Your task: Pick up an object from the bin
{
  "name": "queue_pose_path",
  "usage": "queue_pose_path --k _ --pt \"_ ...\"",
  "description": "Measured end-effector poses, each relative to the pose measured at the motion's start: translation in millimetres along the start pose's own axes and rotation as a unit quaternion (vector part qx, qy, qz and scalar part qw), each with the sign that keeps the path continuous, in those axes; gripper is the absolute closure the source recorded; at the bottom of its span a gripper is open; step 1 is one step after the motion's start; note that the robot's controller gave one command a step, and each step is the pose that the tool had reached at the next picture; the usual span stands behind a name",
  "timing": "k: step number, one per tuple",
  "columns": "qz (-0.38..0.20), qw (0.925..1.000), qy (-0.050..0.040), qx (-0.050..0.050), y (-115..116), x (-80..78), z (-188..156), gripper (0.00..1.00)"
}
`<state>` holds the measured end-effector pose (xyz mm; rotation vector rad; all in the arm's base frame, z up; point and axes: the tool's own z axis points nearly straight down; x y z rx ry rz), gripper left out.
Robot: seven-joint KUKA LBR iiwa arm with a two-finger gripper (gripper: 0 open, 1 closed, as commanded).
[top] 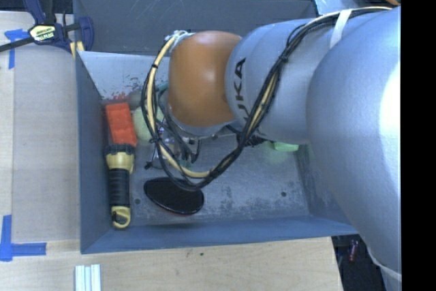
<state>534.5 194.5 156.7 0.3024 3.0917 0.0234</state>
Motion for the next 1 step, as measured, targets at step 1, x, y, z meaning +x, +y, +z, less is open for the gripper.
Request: queue_pose_path --k 1 --pt "-0.030 0.9995 0.0044 0.004 -43.8 37.8 45.4 1.00"
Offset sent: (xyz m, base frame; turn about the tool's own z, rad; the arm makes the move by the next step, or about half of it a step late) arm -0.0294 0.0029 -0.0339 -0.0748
